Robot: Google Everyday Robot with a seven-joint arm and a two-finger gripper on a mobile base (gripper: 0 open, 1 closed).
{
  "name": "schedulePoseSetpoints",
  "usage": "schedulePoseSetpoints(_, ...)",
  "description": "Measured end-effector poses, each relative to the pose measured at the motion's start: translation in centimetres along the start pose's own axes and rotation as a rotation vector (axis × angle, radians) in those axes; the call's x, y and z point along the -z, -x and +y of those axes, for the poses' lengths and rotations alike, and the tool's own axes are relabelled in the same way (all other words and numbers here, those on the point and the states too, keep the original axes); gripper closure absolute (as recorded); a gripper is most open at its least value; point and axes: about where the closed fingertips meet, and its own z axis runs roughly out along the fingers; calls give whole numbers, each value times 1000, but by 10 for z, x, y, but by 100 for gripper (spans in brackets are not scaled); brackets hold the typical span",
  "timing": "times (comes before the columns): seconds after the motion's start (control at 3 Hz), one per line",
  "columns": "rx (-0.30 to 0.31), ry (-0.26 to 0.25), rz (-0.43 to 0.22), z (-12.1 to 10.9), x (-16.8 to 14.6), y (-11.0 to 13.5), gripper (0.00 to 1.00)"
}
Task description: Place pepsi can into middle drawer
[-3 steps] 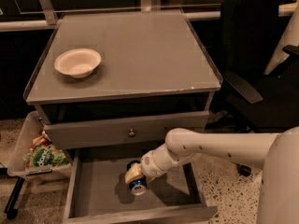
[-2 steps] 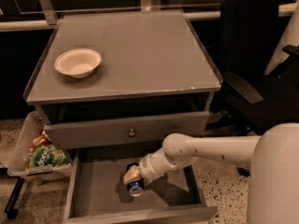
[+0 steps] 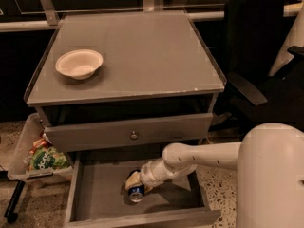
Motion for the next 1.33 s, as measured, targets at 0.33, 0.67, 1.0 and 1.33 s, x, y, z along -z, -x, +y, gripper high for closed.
schedulePoseSetpoints(0.33,-28,-3,12,-10,-12,2,100)
schedulePoseSetpoints(0.67,-28,-3,12,-10,-12,2,81)
schedulePoseSetpoints(1.0,-28,-3,12,-10,-12,2,58)
schedulePoseSetpoints(1.33,-28,-3,12,-10,-12,2,35)
